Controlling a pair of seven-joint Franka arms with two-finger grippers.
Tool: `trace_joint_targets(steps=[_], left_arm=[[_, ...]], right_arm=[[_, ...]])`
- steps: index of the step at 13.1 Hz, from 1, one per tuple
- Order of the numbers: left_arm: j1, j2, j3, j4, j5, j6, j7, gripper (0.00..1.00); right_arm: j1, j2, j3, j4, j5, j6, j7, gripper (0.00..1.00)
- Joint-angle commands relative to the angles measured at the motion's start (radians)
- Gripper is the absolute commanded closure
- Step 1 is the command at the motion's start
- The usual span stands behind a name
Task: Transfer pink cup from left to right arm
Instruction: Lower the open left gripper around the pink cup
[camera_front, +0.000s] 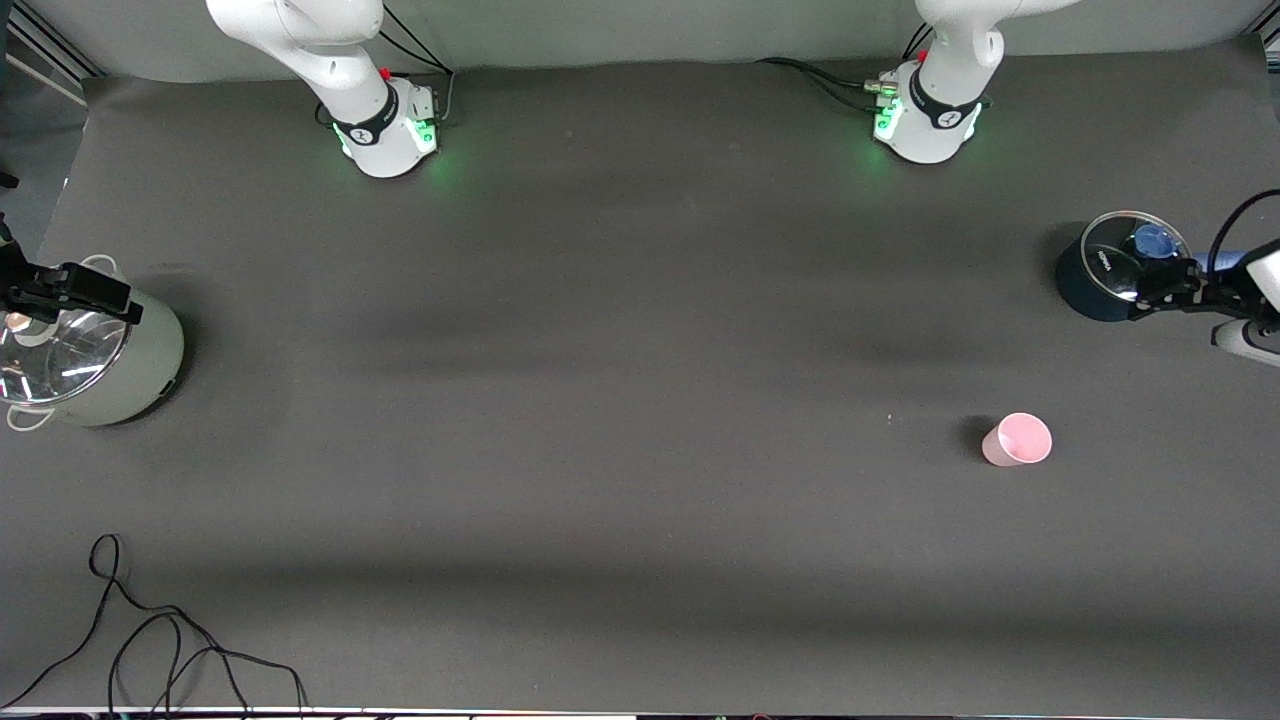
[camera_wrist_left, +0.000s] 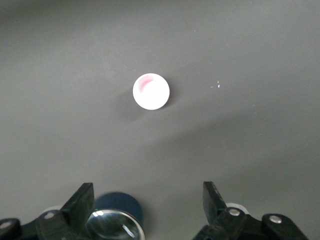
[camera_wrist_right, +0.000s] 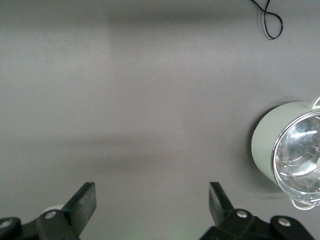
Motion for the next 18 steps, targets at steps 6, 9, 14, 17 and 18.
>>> trace_joint_targets(steps=[6,9,14,17,18], left_arm=[[0.199,0.238,-0.009,0.035,-0.260,0.111,0.853,0.04],[0.230,0.345,-0.009,0.033,-0.385,0.119,1.112,0.05],[0.247,0.543,-0.012,0.029,-0.614,0.116,1.438,0.08],[0.261,0.583,-0.012,0.032,-0.643,0.117,1.525,0.07],[0.262,0.596,-0.012,0.033,-0.663,0.119,1.561,0.07]], right_arm=[[0.006,0.009,0.004,0.014,-0.017,-0.006,0.023,0.00],[0.006,0.009,0.004,0.014,-0.017,-0.008,0.023,0.00],[0.006,0.009,0.004,0.013,-0.017,-0.008,0.023,0.00],[0.006,0.009,0.002,0.013,-0.017,-0.008,0.023,0.00],[0.006,0.009,0.004,0.013,-0.017,-0.008,0.023,0.00]])
